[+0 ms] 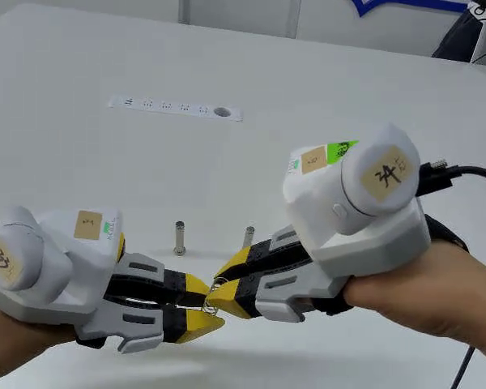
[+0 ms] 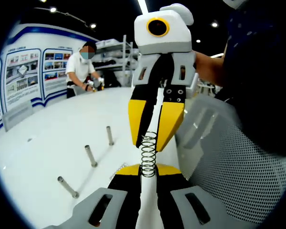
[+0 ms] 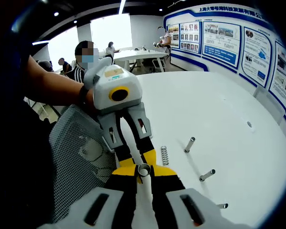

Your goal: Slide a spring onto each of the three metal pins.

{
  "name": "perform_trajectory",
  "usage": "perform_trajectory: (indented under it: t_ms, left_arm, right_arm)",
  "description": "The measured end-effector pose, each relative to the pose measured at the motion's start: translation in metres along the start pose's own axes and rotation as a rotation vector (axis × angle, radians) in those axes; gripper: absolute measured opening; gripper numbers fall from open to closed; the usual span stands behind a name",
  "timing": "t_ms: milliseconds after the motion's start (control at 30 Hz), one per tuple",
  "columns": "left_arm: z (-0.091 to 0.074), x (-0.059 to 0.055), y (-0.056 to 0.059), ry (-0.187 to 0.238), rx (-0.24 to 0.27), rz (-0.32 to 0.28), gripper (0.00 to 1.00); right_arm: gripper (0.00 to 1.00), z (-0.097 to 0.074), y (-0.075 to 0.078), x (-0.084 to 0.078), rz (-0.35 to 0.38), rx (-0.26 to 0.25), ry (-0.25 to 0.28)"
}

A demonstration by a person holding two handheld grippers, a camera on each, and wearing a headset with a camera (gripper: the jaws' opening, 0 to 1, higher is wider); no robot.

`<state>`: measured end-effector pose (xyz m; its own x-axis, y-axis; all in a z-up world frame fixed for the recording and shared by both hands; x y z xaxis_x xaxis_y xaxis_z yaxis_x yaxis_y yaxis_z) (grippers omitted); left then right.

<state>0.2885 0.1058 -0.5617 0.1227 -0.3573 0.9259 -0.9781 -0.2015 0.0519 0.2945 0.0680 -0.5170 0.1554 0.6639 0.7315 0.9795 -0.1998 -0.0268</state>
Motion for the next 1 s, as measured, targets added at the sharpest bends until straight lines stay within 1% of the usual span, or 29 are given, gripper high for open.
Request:
perform_trajectory:
  t_ms: [100,167,200,267,300,433,533,633,700,767,800,1000]
  left_arm:
    - [0.0,0.0,0.0,0.003,0.003,0.0,0.11]
    - [0.001,0.001,-0.002,0.006,0.012,-0.012,0.12]
    - [0.0,0.0,-0.002,0.0,0.014,-0.018,0.14]
    - [0.0,-0.003,-0.005,-0.017,0.032,-0.012,0.21]
    - [-0.001,-0.005,-0.006,-0.022,0.037,-0.013,0.23]
    - [-0.009,-0.008,-0.009,-0.018,0.058,-0.021,0.24]
    - [-0.016,-0.012,-0.012,-0.017,0.086,-0.029,0.27]
    - [-0.023,-0.016,-0.015,-0.011,0.113,-0.043,0.3]
    - [-0.029,-0.019,-0.018,-0.006,0.14,-0.057,0.31]
    - [-0.033,-0.018,-0.019,0.005,0.16,-0.067,0.32]
    - [-0.035,-0.019,-0.02,0.012,0.171,-0.075,0.33]
    - [-0.043,-0.024,-0.023,0.019,0.214,-0.096,0.36]
  right_arm:
    - [0.11,-0.001,0.001,0.0,0.009,-0.002,-0.006]
    - [0.11,-0.002,0.001,0.001,0.008,-0.008,-0.002]
    - [0.11,-0.003,0.002,0.002,0.01,-0.008,0.002]
    - [0.11,-0.006,0.004,0.003,0.022,-0.011,0.008]
    - [0.11,-0.008,0.007,0.002,0.021,-0.022,0.007]
    - [0.11,-0.018,0.018,-0.001,0.037,-0.054,0.003]
    - [0.11,-0.028,0.03,-0.007,0.051,-0.092,-0.008]
    - [0.11,-0.039,0.043,-0.014,0.062,-0.125,-0.033]
    - [0.11,-0.048,0.055,-0.019,0.063,-0.161,-0.049]
    - [0.11,-0.053,0.062,-0.021,0.069,-0.182,-0.056]
    - [0.11,-0.058,0.068,-0.023,0.076,-0.201,-0.063]
    - [0.11,-0.073,0.094,-0.033,0.086,-0.285,-0.091]
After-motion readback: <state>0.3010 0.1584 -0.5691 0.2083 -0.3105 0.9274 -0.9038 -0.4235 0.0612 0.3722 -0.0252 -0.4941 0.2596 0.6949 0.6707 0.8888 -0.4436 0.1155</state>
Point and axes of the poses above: the centre of the closed fingertips' face, and the gripper's own axes: z roughly forward along the fingers, y roughly to its right, x roughly out of its top, the point moved 4 cm from there along -z, roughly backward along the fingers, and after that the axes turned 2 degrees about -x, right-handed, at the moved point
